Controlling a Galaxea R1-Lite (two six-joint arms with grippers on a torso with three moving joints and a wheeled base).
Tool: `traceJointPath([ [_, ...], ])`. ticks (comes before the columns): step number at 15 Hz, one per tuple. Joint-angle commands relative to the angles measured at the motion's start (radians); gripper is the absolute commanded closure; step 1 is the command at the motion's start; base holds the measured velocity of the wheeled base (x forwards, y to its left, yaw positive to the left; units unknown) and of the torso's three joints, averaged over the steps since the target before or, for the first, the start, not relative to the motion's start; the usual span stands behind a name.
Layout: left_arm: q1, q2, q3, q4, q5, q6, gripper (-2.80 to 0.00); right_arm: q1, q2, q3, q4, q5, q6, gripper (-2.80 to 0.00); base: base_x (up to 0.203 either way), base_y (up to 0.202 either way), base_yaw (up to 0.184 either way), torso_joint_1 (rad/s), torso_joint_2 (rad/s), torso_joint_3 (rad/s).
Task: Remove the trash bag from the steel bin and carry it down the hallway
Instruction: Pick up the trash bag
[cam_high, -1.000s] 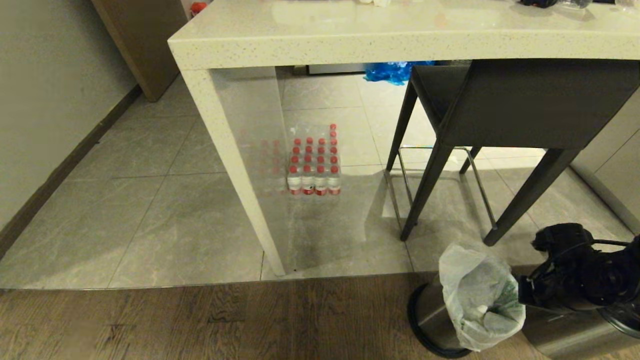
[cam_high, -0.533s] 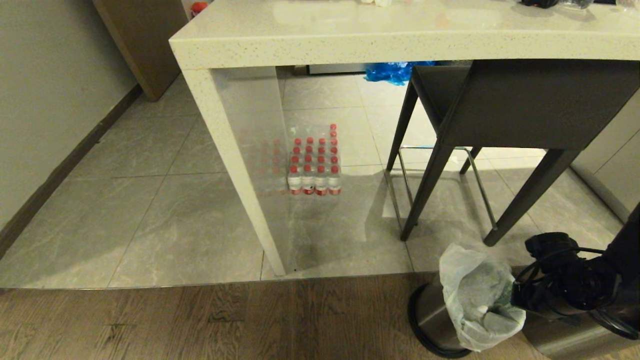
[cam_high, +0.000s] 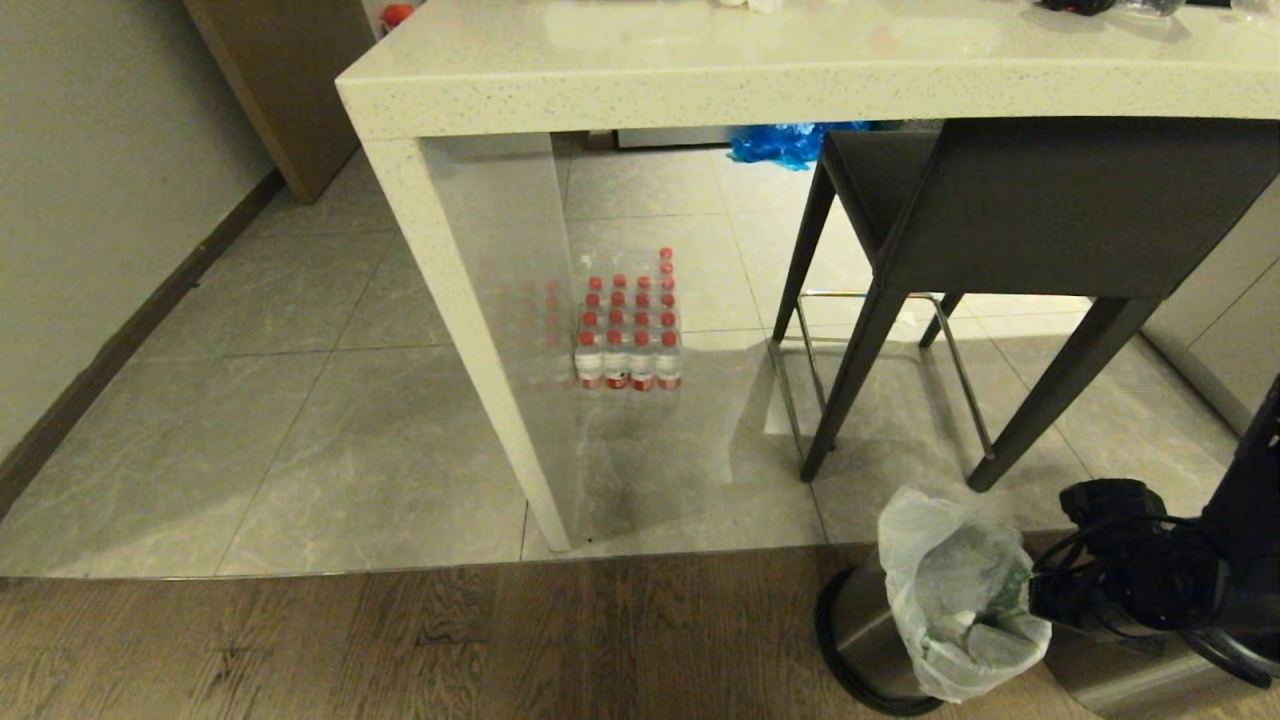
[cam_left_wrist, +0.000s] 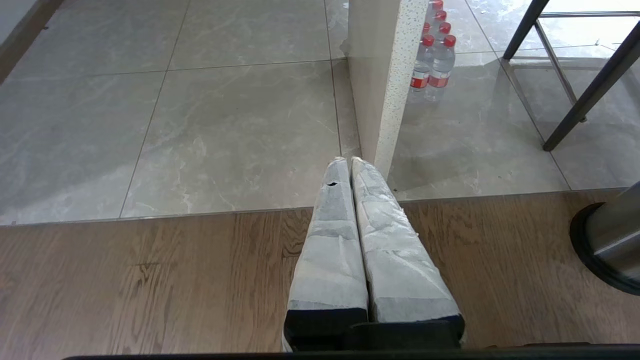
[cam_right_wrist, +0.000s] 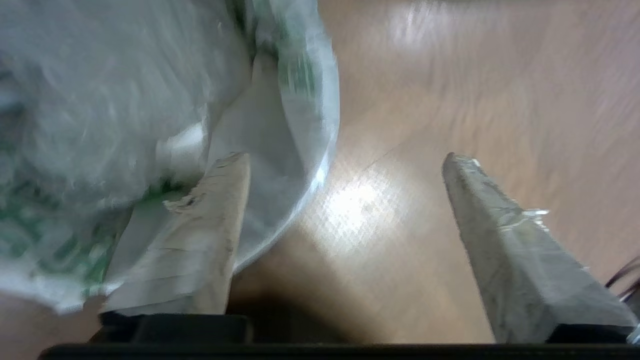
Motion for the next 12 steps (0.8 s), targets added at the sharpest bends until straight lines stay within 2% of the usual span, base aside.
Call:
traceJointPath([
  [1,0.0,0.0,0.0,0.0,0.001,-0.001,0.0,-0.022,-0.009,0.024,-0.024,-0.01,-0.054,-2.8,0.0,0.0,0.0,0.0,0.0,0.0],
  [3,0.002,0.0,0.0,0.0,0.001,-0.001,0.0,-0.03,-0.033,0.095,0.024,0.029,-0.102,-2.8,0.0,0.0,0.0,0.0,0.0,0.0],
  [7,0.0,0.0,0.0,0.0,0.001,-0.001,0.0,-0.057,-0.009,0.1,0.016,0.038,-0.129,-2.8,0.0,0.0,0.0,0.0,0.0,0.0],
  [10,0.0,0.0,0.001,0.0,0.001,-0.001,0.0,-0.058,0.043,0.077,-0.031,0.029,-0.135,-2.8,0.0,0.0,0.0,0.0,0.0,0.0],
  [12,0.0,0.0,0.002,0.0,0.001,-0.001,0.0,-0.056,0.01,0.009,-0.045,0.03,-0.125,-2.8,0.0,0.0,0.0,0.0,0.0,0.0],
])
